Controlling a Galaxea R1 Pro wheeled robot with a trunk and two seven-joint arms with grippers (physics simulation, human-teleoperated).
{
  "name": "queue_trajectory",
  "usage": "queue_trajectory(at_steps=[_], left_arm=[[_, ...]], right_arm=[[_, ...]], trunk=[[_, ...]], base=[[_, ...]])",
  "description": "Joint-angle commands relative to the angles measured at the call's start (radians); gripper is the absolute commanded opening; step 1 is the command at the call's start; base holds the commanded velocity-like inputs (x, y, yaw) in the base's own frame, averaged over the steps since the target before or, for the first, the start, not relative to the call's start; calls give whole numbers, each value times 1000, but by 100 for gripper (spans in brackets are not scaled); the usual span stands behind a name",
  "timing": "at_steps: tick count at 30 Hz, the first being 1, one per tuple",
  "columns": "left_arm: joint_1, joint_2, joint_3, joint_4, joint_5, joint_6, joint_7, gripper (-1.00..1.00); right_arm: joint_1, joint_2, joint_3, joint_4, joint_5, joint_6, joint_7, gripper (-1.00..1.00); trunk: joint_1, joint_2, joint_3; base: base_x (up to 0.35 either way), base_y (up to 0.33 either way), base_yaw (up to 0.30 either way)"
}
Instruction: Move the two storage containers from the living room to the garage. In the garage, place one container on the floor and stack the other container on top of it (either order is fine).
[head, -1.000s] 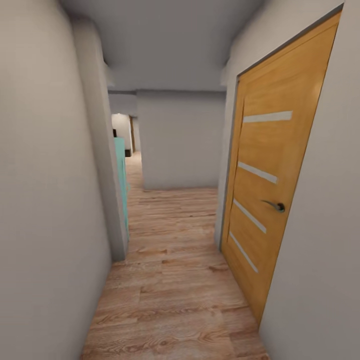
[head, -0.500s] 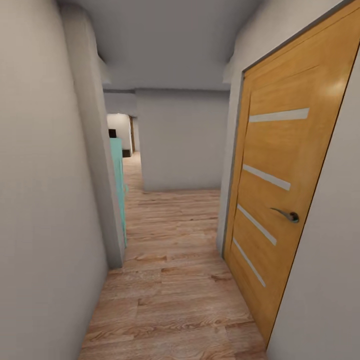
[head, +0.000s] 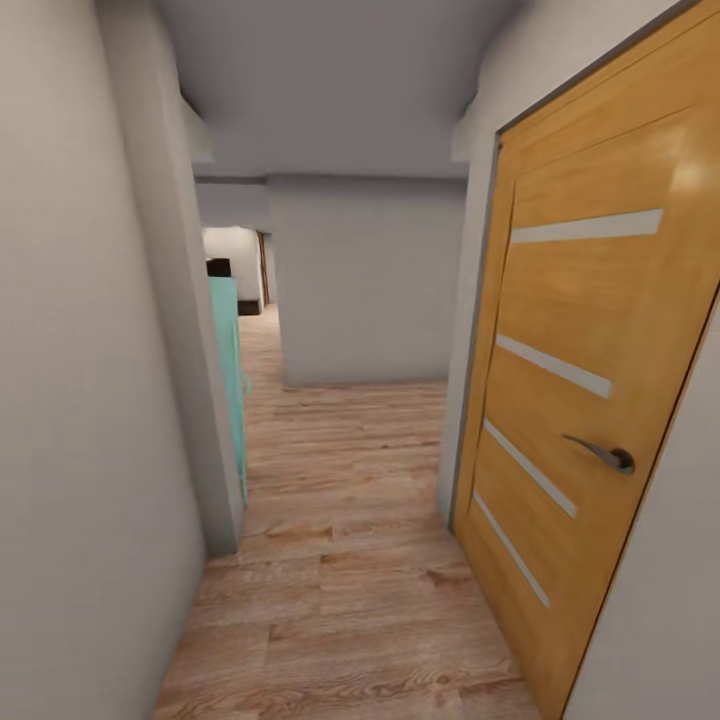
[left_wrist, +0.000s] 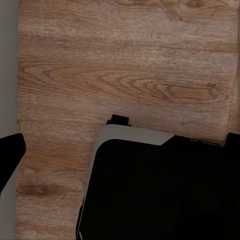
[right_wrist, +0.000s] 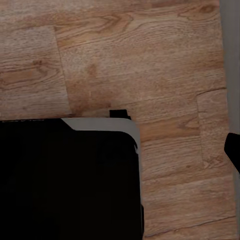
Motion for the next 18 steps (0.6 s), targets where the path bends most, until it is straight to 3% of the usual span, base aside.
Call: queue_trajectory(at_steps=[1, 18], left_arm=[[-1, 0, -3, 1, 7, -4, 2, 100], [-1, 0, -3, 1, 9, -5, 2, 100]], right_arm=[[-1, 0, 8, 3, -11, -6, -2, 100], [-1, -3, 11, 3, -11, -1, -2, 100]], trunk=[[1, -1, 0], [1, -1, 0]], base=[[322, 0, 0], [322, 0, 0]])
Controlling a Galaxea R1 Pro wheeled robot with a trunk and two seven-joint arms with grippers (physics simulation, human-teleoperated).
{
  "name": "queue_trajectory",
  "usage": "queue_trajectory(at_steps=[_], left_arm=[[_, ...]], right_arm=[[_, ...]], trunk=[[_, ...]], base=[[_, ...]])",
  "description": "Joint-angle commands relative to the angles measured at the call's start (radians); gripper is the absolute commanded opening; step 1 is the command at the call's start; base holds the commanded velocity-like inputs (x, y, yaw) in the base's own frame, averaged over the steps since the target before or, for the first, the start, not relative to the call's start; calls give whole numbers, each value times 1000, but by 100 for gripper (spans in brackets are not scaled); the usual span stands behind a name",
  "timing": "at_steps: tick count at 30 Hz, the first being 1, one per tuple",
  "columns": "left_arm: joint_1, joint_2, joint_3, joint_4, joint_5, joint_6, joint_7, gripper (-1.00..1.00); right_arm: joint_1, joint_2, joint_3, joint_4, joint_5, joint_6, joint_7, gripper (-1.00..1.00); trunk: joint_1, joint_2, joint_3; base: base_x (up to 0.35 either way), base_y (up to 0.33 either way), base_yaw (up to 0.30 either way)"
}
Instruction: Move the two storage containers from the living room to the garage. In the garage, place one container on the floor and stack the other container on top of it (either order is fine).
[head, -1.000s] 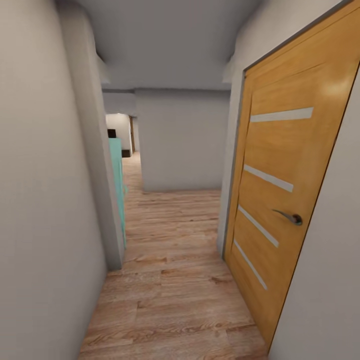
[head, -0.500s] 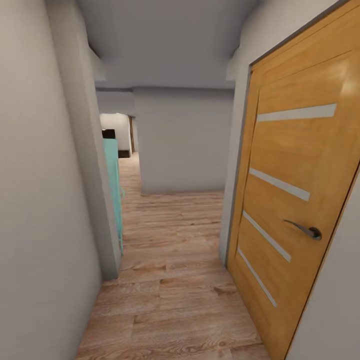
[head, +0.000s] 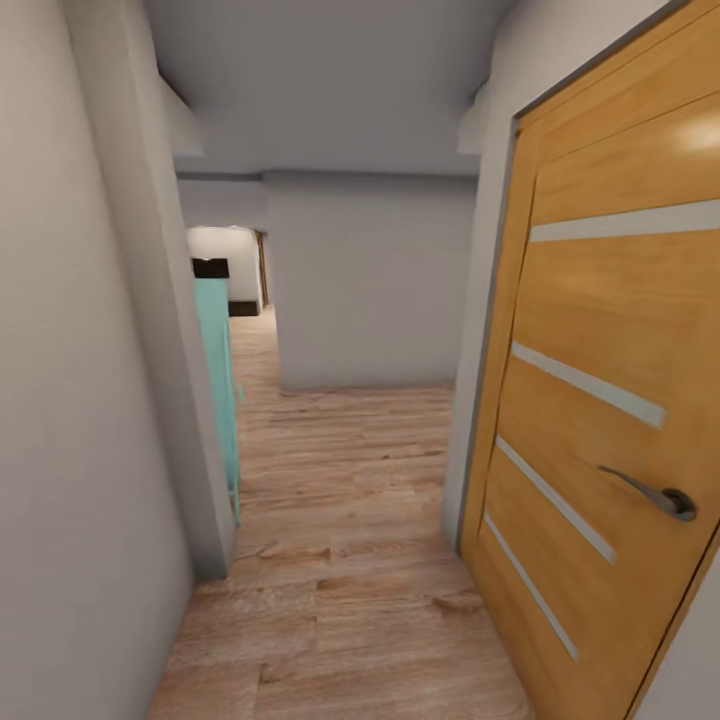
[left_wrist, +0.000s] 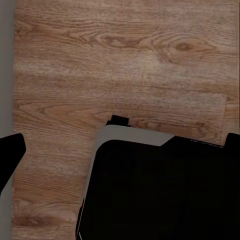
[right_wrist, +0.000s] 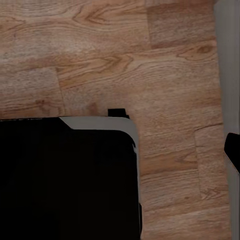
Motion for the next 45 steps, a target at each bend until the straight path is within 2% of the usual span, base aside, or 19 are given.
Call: queue_trajectory(at_steps=[1, 7, 10, 45], left_arm=[[0, 0, -3, 1, 7, -4, 2, 100], [0, 0, -3, 1, 7, -4, 2, 100], [0, 0, -3, 1, 7, -4, 2, 100], [0, 0, -3, 1, 6, -4, 2, 100]], right_arm=[[-1, 0, 9, 3, -10, -6, -2, 100], [-1, 2, 9, 3, 33, -6, -3, 100], [-1, 3, 9, 3, 40, -5, -3, 100], [-1, 2, 7, 3, 43, -6, -2, 100]], trunk=[[1, -1, 0], [1, -1, 0], [1, -1, 0], [1, -1, 0]], base=[[322, 0, 0], [322, 0, 0], [322, 0, 0], [322, 0, 32]])
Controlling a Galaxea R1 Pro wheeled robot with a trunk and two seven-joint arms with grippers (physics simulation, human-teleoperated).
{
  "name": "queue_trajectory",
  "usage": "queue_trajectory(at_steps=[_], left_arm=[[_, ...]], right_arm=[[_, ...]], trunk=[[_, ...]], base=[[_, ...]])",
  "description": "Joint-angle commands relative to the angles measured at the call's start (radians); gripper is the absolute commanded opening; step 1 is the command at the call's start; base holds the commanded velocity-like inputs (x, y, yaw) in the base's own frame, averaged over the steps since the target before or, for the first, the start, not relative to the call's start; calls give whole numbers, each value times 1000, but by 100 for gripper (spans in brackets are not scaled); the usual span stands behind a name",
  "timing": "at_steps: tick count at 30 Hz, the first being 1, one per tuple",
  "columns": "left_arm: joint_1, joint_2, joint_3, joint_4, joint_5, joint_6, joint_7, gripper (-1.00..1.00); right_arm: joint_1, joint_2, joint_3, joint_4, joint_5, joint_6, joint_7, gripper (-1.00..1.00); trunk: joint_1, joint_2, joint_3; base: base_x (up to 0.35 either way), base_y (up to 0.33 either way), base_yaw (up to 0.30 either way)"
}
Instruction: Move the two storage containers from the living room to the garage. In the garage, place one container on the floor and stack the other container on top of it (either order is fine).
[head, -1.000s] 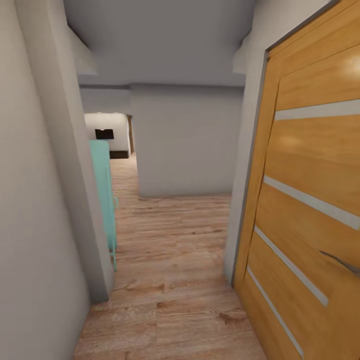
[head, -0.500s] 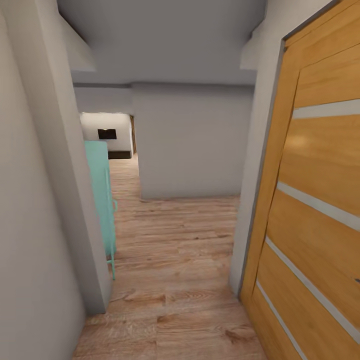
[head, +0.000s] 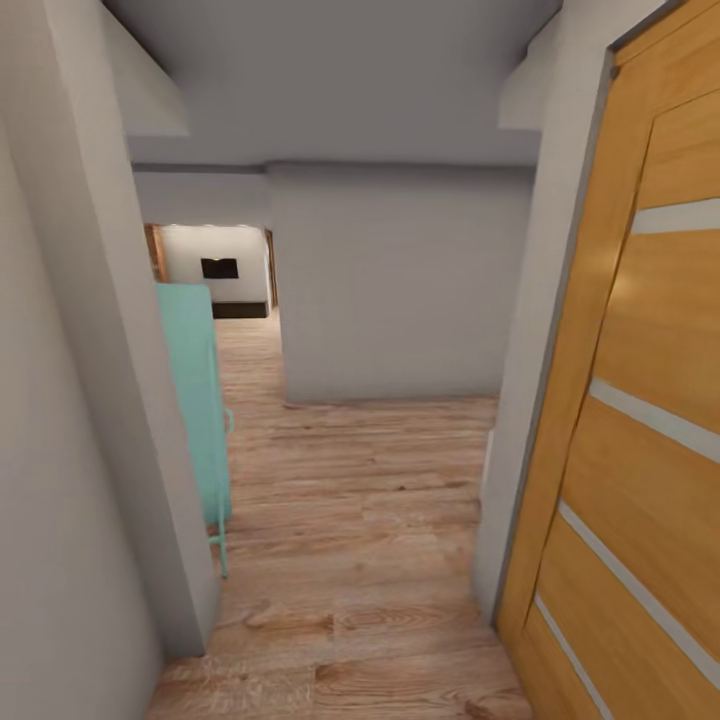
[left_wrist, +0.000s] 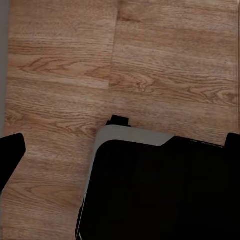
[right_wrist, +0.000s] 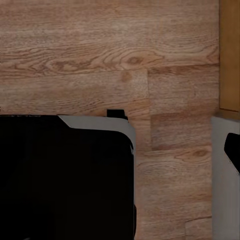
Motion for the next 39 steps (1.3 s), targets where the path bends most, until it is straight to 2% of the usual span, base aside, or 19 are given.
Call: queue_trajectory(at_steps=[1, 25, 31, 39], left_arm=[[-1, 0, -3, 1, 7, -3, 2, 100], [0, 1, -3, 1, 7, -3, 2, 100], [-1, 1, -3, 1, 7, -3, 2, 100], [0, 1, -3, 1, 7, -3, 2, 100]], right_arm=[[-1, 1, 9, 3, -6, -5, -3, 100], [-1, 6, 7, 3, -3, -5, -2, 100], [-1, 5, 8, 3, -3, -5, -3, 100], [-1, 3, 7, 3, -3, -5, -3, 100]], trunk=[[1, -1, 0], [1, -1, 0], [1, -1, 0], [1, -1, 0]], base=[[322, 0, 0], [322, 0, 0], [322, 0, 165], [322, 0, 28]])
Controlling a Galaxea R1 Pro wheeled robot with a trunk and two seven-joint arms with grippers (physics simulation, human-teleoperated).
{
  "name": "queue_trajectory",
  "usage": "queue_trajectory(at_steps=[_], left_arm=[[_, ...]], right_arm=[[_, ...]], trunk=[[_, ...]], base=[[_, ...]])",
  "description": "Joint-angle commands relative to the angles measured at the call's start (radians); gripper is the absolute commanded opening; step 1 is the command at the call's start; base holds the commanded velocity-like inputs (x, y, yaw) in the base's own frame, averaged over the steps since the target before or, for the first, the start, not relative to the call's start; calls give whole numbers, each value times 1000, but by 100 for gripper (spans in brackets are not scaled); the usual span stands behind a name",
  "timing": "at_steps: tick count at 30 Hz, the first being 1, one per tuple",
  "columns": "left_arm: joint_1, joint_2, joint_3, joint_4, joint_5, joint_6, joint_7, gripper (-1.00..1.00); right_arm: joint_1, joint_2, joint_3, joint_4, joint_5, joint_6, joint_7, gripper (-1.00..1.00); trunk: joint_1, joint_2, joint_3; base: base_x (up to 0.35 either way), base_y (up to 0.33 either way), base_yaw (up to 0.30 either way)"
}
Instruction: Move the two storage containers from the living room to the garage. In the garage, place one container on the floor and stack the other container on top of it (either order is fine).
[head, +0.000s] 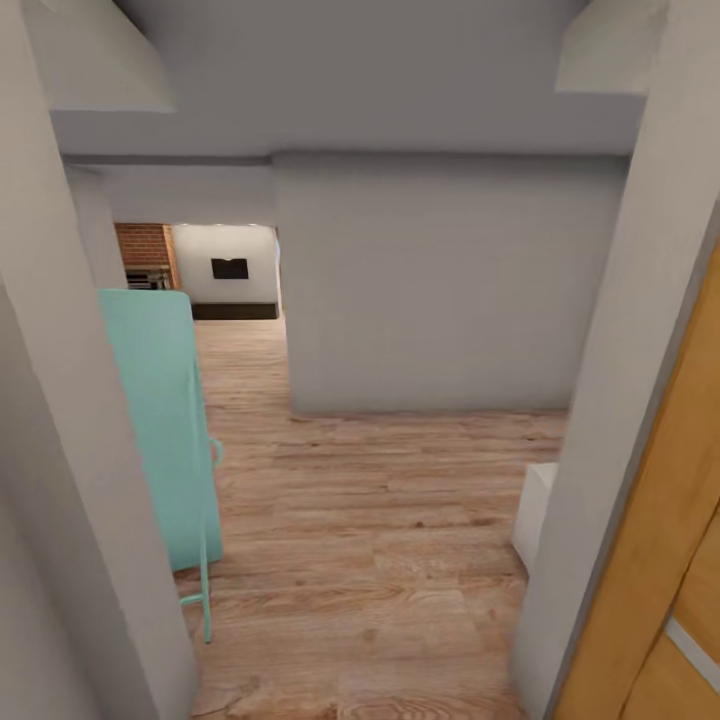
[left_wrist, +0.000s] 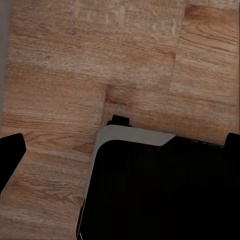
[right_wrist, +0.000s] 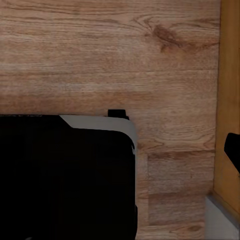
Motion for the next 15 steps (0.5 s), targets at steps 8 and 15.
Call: queue_trajectory(at_steps=[8, 15], left_arm=[[0, 0, -3, 1, 7, -4, 2, 100], [-1, 0, -3, 1, 7, -4, 2, 100]], right_arm=[[-1, -3, 8, 3, -9, -4, -4, 100], [-1, -3, 9, 3, -9, -1, -5, 100]], trunk=[[1, -1, 0], [1, -1, 0]], base=[[322, 0, 1], [322, 0, 0]])
